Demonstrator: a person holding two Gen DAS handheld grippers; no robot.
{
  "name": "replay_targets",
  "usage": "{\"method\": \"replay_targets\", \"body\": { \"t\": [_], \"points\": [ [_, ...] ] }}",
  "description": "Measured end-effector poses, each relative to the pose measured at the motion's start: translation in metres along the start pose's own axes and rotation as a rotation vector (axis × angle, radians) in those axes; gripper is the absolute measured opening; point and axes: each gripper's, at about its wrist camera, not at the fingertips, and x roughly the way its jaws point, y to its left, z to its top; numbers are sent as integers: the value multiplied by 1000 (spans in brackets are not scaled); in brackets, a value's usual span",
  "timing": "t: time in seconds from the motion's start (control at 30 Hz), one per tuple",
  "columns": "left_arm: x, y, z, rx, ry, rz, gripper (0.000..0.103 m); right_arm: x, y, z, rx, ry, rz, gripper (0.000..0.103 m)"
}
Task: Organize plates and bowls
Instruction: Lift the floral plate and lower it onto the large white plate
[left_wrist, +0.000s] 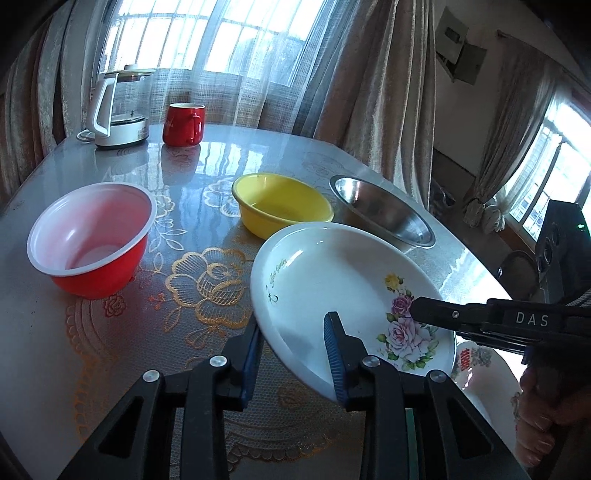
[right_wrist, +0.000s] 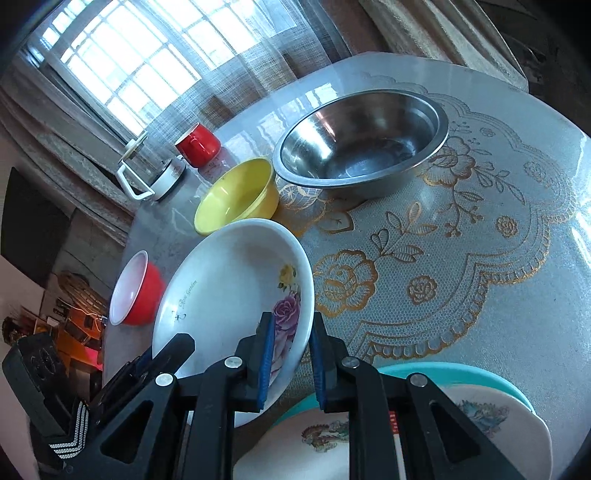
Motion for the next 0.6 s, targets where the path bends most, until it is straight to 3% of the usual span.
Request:
{"method": "replay_targets", "body": {
  "t": [0.6],
  "points": [
    [-30,-40,-14,112,-76,-105,33,-68,-16,-36,46,-111,20,18]
  ]
}}
